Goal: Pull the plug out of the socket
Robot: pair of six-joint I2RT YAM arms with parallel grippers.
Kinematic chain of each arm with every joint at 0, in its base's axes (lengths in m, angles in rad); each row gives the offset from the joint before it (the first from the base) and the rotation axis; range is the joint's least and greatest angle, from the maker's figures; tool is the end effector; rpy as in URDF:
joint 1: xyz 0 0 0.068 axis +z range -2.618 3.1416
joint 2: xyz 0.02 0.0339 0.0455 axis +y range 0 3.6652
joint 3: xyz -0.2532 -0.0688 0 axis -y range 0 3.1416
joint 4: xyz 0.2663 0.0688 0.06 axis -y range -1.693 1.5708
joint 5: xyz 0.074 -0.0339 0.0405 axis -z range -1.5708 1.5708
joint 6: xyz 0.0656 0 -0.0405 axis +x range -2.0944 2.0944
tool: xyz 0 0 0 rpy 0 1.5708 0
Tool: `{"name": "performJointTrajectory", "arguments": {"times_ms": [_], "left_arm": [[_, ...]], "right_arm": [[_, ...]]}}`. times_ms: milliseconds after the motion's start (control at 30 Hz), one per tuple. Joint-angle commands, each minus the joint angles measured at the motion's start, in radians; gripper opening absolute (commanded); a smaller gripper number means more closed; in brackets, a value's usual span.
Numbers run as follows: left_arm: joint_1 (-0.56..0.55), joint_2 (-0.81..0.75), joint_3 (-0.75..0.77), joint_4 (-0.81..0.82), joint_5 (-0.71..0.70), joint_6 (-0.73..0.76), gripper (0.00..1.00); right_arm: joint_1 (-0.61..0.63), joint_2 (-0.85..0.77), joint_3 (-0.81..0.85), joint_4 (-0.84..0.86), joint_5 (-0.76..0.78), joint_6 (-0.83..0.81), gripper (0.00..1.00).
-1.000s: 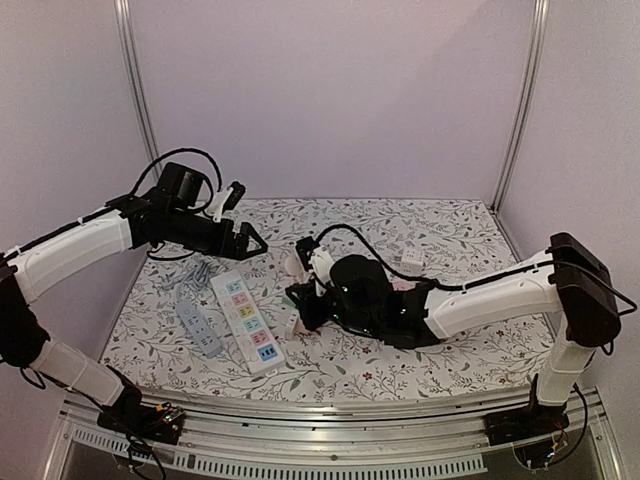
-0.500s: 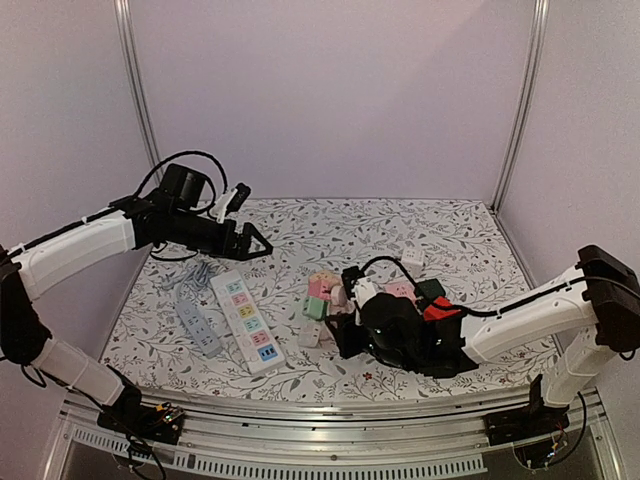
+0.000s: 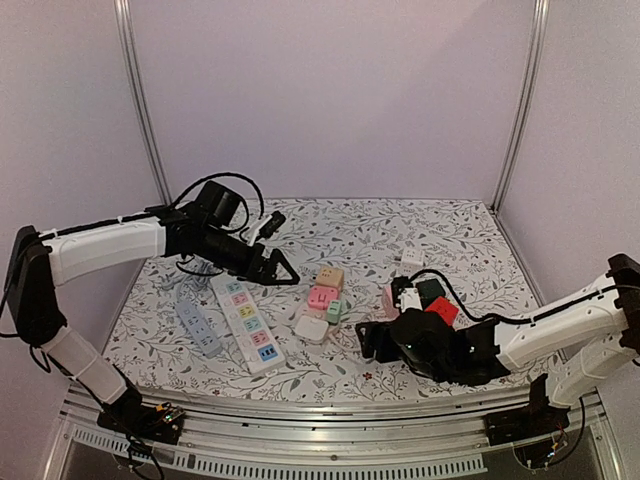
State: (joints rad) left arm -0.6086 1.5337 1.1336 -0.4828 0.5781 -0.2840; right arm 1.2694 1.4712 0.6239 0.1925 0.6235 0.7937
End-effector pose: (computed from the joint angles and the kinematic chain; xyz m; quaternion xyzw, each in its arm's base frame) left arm 0.2758 -0.2359 0.2184 0.2407 0.8750 -0.3816 0.1757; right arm 0.1307 0.2914 0.1281 -0.0693 0.8616 0.2199 0.4522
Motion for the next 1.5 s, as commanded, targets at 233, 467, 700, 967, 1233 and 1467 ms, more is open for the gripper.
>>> {"name": "performJointTrajectory", "arguments": {"times_ms": [233, 467, 700, 967, 1233, 1467], "left_arm": [[-0.056, 0.115, 0.024, -0.051, -0.052, -0.009, 0.95], [-0.032, 0.093, 0.079, -0.06, -0.047, -0.044, 0.95], [0.019, 0.028, 0.149, -0.041, -0.088, -0.08, 0.96], [0.088, -0.098, 0.045, -0.013, -0.15, -0.065, 0.96], [0.107, -0.159, 0.049, -0.024, -0.188, -0.046, 0.97], [0.113, -0.186, 0.042, -0.022, -0.214, -0.041, 0.98]], "right_arm": [[-0.049, -0.224, 0.097, -0.407, 0.097, -0.084, 0.97], [-0.094, -0.162, 0.318, -0.666, 0.138, -0.118, 0.96], [-0.086, 0.026, 0.498, -0.684, 0.015, -0.047, 0.86], [-0.065, 0.249, 0.64, -0.609, -0.026, 0.024, 0.86], [-0.064, 0.459, 0.765, -0.623, -0.017, 0.055, 0.76], [-0.072, 0.568, 0.853, -0.697, 0.037, 0.083, 0.68]]}}
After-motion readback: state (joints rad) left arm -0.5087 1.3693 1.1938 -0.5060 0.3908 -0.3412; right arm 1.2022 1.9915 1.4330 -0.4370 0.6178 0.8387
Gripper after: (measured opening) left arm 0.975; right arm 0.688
